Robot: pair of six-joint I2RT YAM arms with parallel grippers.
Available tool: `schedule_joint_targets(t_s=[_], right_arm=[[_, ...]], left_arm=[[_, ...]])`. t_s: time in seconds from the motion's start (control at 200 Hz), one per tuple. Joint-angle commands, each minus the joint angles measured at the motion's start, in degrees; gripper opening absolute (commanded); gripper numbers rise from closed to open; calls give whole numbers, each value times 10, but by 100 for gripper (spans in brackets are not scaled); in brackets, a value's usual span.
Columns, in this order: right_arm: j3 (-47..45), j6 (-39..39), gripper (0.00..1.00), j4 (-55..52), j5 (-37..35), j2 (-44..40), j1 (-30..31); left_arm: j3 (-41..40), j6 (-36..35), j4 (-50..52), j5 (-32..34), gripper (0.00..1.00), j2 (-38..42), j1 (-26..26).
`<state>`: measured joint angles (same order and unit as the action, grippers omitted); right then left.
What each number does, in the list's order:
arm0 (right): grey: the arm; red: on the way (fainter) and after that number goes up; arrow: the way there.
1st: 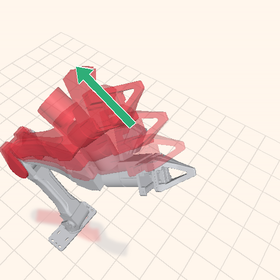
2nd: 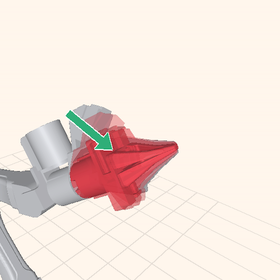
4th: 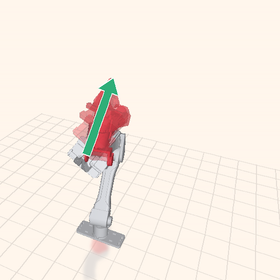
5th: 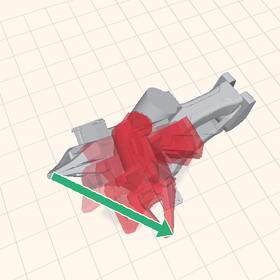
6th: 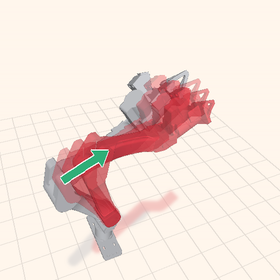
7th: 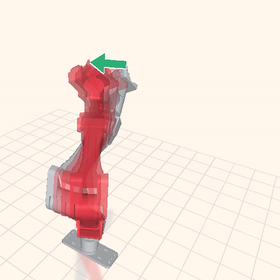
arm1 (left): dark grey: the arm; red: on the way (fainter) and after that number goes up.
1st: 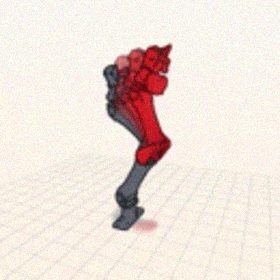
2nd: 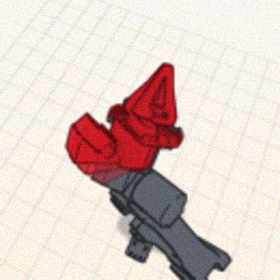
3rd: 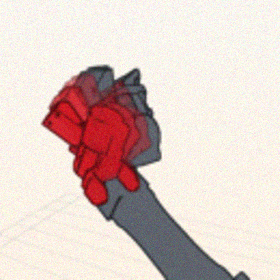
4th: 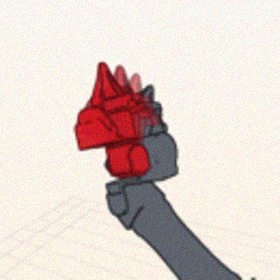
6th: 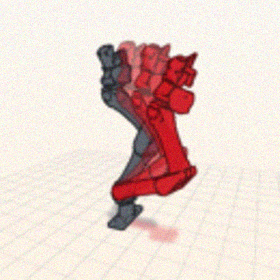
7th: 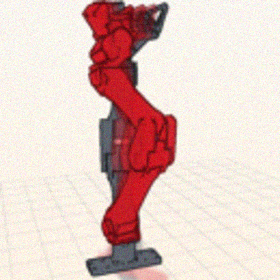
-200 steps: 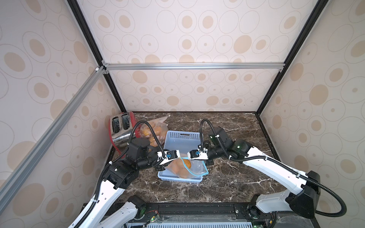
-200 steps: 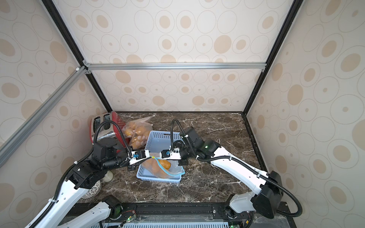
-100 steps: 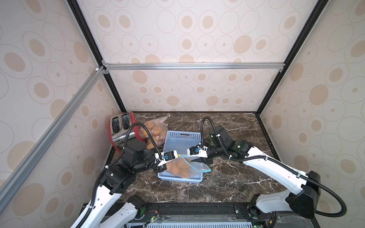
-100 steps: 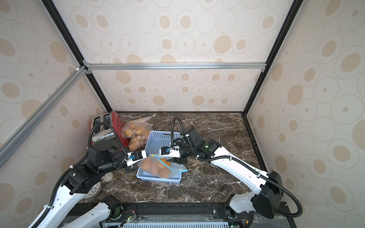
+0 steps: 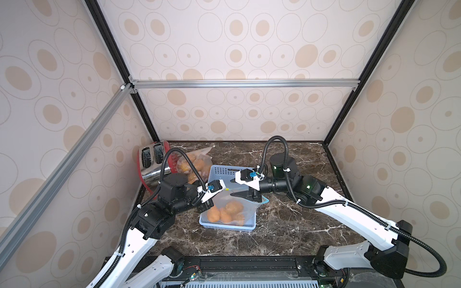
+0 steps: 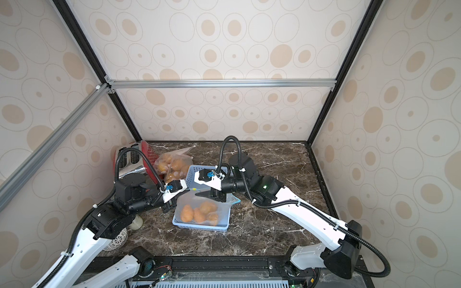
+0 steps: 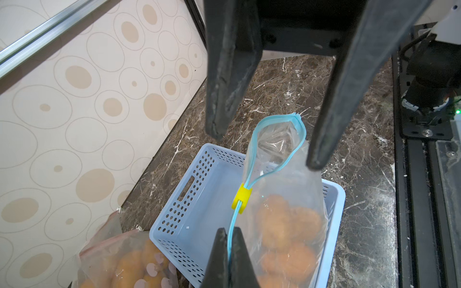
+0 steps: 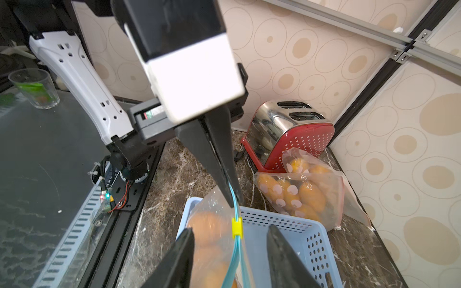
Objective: Put the potatoes into a zipper bag and zip it
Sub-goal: Zip the zipper on the zipper food storage bag.
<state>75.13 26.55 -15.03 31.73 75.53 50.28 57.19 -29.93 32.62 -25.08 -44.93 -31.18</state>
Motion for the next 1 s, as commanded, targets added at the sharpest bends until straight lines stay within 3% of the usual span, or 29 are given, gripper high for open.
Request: schedule_joint_targets(t_s=[0.0,0.35,0.605,0.825,0.995], right_arm=[[14,-9,42,23,-23,20,8],[33,12,25,8,-31,53,22],[34,21,23,8,-46,63,26],[36,29,2,4,-42,62,28],[53,30,0,-32,-61,58,28]], left_arm=[[31,23,-22,1,0,5,-2],[28,20,-14,14,0,7,-2],[21,23,-16,18,0,12,-1],[20,22,-14,20,0,13,-1],[35,33,-13,85,0,5,-2]])
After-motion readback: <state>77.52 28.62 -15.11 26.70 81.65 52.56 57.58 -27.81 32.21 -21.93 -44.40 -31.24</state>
